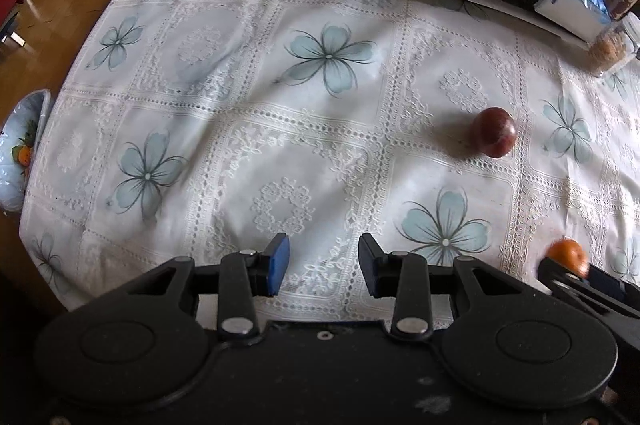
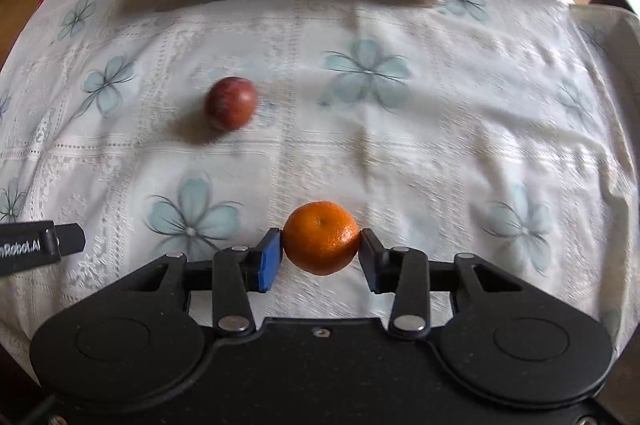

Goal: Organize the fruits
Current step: 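Close right gripper on the mandarin while left gripper closes on the plum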

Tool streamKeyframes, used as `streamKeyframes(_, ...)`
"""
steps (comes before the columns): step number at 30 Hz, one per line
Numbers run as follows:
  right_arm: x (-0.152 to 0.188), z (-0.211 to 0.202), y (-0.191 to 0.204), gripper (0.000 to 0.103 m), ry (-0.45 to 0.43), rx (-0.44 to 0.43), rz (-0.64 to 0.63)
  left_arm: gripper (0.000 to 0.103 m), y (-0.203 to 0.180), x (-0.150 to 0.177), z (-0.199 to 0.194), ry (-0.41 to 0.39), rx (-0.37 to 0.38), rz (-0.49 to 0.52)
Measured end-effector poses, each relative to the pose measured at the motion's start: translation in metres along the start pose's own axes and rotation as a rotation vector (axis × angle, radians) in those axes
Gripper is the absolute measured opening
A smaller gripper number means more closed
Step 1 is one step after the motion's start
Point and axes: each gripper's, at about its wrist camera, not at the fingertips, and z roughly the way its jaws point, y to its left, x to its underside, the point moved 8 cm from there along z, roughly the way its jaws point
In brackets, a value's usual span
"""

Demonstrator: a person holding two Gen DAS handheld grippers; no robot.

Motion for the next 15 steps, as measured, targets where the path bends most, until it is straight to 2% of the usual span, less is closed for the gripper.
streamKeyframes(7, 0.016, -0.006, -0.036, 0.049, 0.025, 0.025, 0.078, 0.039, -0.014, 0.001, 0.006, -0.014, 0.003, 0.015)
streamKeyframes(15, 0.025, -0.001, -0.059, 0.050, 0.135, -0.039, 0.189, 0.039, -0.024, 0.003, 0.005, -0.080, -0.001, 0.062)
